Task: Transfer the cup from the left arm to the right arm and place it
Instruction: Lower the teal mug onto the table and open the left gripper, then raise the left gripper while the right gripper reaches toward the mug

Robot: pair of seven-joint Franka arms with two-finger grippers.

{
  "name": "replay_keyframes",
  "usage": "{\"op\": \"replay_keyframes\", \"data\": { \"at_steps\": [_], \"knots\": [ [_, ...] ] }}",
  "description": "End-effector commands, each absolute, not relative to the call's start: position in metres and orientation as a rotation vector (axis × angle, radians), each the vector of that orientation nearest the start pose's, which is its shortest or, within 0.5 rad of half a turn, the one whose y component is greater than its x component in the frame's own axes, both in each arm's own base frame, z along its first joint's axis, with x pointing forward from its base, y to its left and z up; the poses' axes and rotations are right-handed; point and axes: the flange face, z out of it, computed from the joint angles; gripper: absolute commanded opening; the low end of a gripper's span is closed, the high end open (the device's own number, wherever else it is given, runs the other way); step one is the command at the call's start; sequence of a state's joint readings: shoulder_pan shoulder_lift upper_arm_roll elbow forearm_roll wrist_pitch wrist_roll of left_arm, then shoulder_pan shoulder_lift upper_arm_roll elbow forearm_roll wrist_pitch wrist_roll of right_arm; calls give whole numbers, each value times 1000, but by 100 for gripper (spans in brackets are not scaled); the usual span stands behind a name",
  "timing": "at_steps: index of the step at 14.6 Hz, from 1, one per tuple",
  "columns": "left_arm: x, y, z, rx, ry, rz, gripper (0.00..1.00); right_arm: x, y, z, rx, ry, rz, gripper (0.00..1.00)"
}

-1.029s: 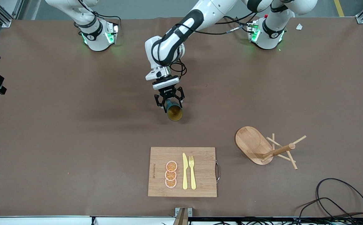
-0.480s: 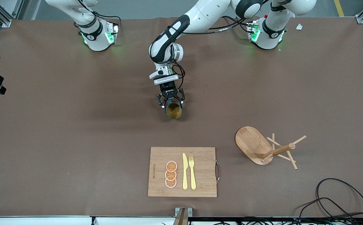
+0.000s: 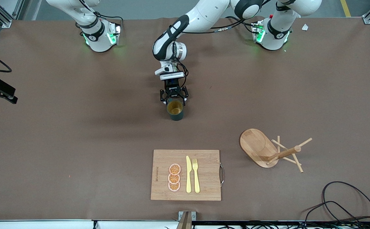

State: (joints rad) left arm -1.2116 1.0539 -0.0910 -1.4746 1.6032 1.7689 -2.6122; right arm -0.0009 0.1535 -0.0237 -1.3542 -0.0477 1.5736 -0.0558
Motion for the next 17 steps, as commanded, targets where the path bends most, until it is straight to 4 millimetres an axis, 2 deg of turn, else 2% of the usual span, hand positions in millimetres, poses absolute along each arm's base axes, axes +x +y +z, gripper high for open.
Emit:
{"op": "replay_keyframes", "data": {
  "at_steps": [1,2,3,5,7,9,12,14,16,17],
  "knots": [
    [245,-632,82,-2428,-341,-1941,100,616,1,611,-3184,-86,-38,100],
    [232,-640,92,-2459,-336,-1901,99,624,11,593,-3188,-119,8,100],
    [218,-648,107,-2489,-353,-1825,98,628,17,584,-3191,-129,32,100],
    [196,-658,148,-2490,-418,-1749,98,633,21,567,-3183,-147,81,100],
    [176,-664,187,-2505,-487,-1659,98,631,30,561,-3171,-165,122,100],
    [173,-664,220,-2514,-522,-1562,98,628,55,559,-3169,-213,150,100],
    [185,-661,274,-2547,-626,-1428,98,626,63,560,-3165,-225,149,100],
    [204,-652,315,-2569,-667,-1302,97,626,62,557,-3134,-210,161,100],
    [230,-639,356,-2589,-720,-1184,97,624,62,545,-3123,-209,202,100],
    [245,-631,369,-2594,-743,-1131,97,623,65,544,-3119,-211,207,100]
  ]
}}
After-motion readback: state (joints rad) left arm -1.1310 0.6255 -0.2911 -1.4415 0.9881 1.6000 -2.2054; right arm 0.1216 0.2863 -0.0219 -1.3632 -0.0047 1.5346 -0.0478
